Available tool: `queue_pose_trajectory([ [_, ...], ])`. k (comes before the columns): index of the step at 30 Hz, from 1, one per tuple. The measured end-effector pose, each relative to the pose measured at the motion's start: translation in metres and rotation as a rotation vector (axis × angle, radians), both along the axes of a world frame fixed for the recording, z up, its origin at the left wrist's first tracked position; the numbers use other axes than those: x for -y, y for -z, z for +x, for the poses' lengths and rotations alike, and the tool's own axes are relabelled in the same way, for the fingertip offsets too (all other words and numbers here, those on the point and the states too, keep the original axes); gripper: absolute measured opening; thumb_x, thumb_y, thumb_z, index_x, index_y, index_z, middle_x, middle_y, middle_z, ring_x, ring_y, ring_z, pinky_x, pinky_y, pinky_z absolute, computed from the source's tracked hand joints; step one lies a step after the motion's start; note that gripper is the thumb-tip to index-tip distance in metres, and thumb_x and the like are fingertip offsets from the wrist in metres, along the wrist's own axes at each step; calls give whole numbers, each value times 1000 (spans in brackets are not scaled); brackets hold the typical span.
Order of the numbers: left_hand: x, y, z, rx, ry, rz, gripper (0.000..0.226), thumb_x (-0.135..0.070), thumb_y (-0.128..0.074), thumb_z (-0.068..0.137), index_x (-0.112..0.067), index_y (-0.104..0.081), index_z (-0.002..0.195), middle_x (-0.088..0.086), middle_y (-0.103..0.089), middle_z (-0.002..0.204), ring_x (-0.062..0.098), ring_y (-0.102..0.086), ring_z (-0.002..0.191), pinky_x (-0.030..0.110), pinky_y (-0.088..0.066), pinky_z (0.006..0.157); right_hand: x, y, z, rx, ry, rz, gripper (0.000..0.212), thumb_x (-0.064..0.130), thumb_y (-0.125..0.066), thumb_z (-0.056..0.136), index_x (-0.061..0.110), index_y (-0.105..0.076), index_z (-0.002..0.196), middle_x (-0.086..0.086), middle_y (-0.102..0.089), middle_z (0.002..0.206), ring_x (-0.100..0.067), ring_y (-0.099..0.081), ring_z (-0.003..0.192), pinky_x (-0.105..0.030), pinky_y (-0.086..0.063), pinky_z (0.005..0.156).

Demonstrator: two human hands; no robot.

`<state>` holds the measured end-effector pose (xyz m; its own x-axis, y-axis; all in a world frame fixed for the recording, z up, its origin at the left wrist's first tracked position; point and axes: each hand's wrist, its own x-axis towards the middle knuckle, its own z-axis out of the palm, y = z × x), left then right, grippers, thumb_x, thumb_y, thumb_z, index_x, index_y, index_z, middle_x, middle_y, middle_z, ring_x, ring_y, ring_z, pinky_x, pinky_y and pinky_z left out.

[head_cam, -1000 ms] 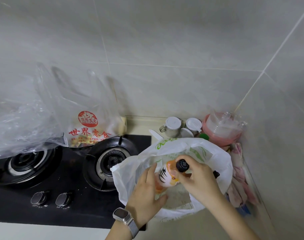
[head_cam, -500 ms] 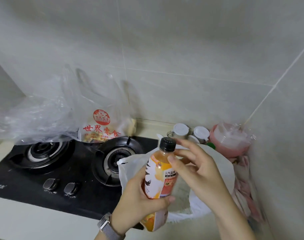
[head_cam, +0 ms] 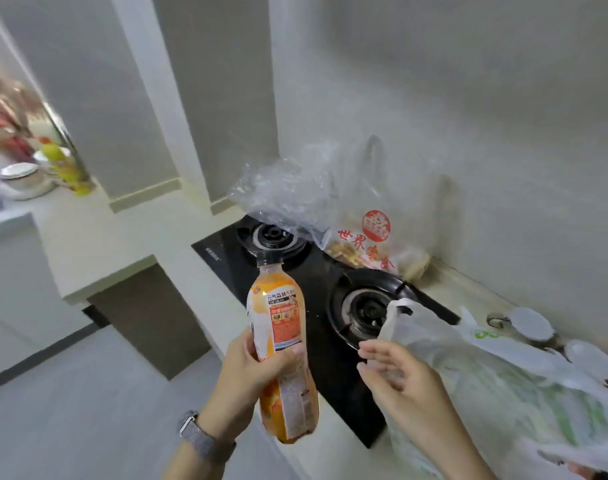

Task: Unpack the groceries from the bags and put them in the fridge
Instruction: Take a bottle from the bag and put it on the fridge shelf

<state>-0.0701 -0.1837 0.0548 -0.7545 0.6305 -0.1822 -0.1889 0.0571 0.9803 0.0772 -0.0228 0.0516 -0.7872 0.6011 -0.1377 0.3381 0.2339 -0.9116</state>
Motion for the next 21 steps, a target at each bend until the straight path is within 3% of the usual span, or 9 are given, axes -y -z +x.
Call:
queue_pose_trajectory([
  [3, 55, 0, -12, 14, -170, 3, 71, -50, -75, 48, -22, -56, 110, 4, -72, 95, 29, -70, 94, 41, -59, 77, 21, 6, -29, 38, -91, 140, 28, 18, -72, 83, 39, -63, 99, 19, -69, 97, 2, -62, 93, -21, -51, 85],
  [9, 164, -4, -13, -1, -505, 15, 69, -48, -76, 47, -21, -57, 108, 2, -73, 90, 25, -71, 89, 26, -58, 65, 101, 15, -95, 57, -464, 378, 45, 33, -69, 83, 43, -51, 124, 27, -54, 116, -2, -47, 109, -20, -39, 93],
  [12, 220, -8, -9, -12, -637, -12, 74, -51, -76, 46, -23, -56, 112, 2, -73, 97, 26, -70, 94, 34, -60, 73, 150, 9, -118, 55, -641, 466, 53, 41, -63, 86, 48, -39, 132, 31, -43, 120, 2, -32, 113, -15, -28, 91],
  [16, 286, -10, 2, -38, -796, -52, 82, -56, -76, 44, -24, -56, 117, 0, -72, 104, 23, -70, 96, 41, -58, 82, 215, 3, -143, 24, -778, 540, 56, 48, -58, 86, 47, -34, 136, 31, -41, 122, 2, -34, 117, -16, -33, 91],
  [21, 360, -1, 30, -39, -939, -106, 77, -55, -78, 43, -27, -57, 112, -3, -72, 102, 19, -70, 93, 30, -59, 74, 291, 6, -162, -40, -915, 573, 52, 46, -57, 89, 39, -39, 137, 28, -41, 124, 1, -33, 115, -15, -30, 91],
])
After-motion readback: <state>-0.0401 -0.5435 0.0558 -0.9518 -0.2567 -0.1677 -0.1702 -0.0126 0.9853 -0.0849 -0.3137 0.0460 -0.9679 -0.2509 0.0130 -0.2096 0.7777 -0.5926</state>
